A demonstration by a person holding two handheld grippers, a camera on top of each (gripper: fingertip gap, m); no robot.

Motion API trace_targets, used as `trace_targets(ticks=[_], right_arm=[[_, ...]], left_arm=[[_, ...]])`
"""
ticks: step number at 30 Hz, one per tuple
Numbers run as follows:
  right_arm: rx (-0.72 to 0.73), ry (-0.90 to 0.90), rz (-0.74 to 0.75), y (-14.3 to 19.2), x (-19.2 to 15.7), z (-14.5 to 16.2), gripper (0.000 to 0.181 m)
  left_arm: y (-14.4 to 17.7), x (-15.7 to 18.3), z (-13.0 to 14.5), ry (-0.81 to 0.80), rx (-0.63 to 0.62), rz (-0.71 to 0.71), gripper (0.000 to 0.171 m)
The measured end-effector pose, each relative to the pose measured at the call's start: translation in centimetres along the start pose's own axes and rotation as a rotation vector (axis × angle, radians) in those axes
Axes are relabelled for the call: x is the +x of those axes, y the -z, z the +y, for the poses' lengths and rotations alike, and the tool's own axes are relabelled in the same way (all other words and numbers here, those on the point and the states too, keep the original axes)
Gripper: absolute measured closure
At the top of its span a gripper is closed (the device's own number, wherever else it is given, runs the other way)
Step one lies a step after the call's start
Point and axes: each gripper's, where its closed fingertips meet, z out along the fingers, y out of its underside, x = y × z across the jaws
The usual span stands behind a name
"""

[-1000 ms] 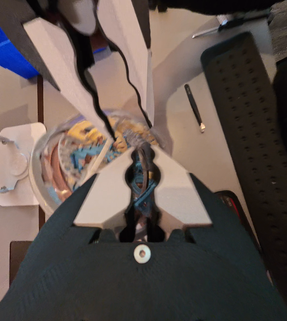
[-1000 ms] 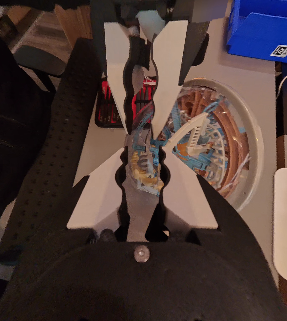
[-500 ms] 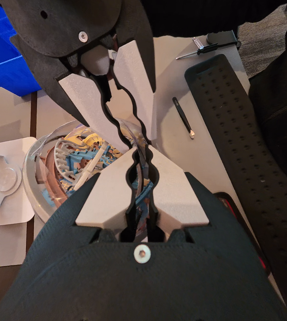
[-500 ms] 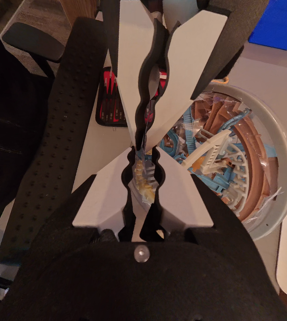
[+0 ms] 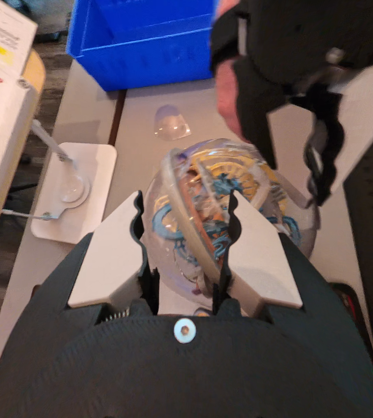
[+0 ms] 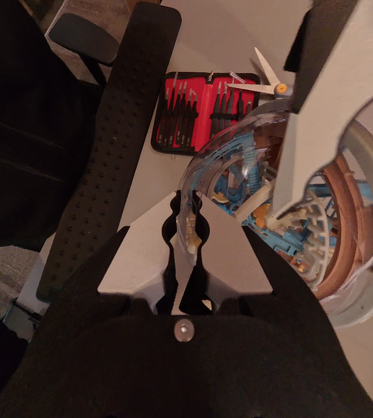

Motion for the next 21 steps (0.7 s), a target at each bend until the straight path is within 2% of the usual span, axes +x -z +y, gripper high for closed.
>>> trace_targets(ticks=[1, 2, 5, 6, 9, 14, 16, 19, 21], right_arm=[[-0.013, -0.007, 0.008, 0.0, 0.0, 0.0, 0.174], [-0.011, -0.014, 0.037, 0.0, 0.3, -0.3, 0.171], [-0.015, -0.061, 0.107, -0.3, 1.1, -1.2, 0.139], [-0.042, -0.085, 0.144, -0.5, 1.8, -1.1, 0.14], [-0.108, -0.117, 0.208, -0.8, 3.1, -0.9, 0.154], [-0.259, -0.069, 0.185, -1.0, 2.8, 0.4, 0.144], [-0.249, -0.058, 0.145, -1.1, 2.5, 0.5, 0.149], [-0.103, -0.064, 0.069, -1.2, 1.6, -0.5, 0.167], [-0.108, -0.041, 0.074, -1.4, 1.2, -0.6, 0.17]], left_arm=[[-0.2, -0.5, 0.0, 0.0, -0.013, -0.026, 0.105], [-0.6, -0.4, 0.2, -0.015, -0.024, -0.024, 0.126], [-2.4, -0.6, 0.6, 0.011, -0.028, -0.057, 0.111], [-2.6, -0.4, 0.0, 0.048, 0.007, -0.028, 0.106], [-2.9, -0.5, -0.3, 0.062, 0.008, -0.009, 0.111], [-3.3, -0.5, -0.8, 0.085, 0.051, 0.021, 0.113], [-3.4, -0.5, -1.1, 0.113, 0.083, 0.026, 0.113], [-3.7, -0.2, -1.6, 0.126, 0.132, 0.027, 0.108], [-4.1, 0.2, -2.0, 0.154, 0.155, 0.059, 0.098]])
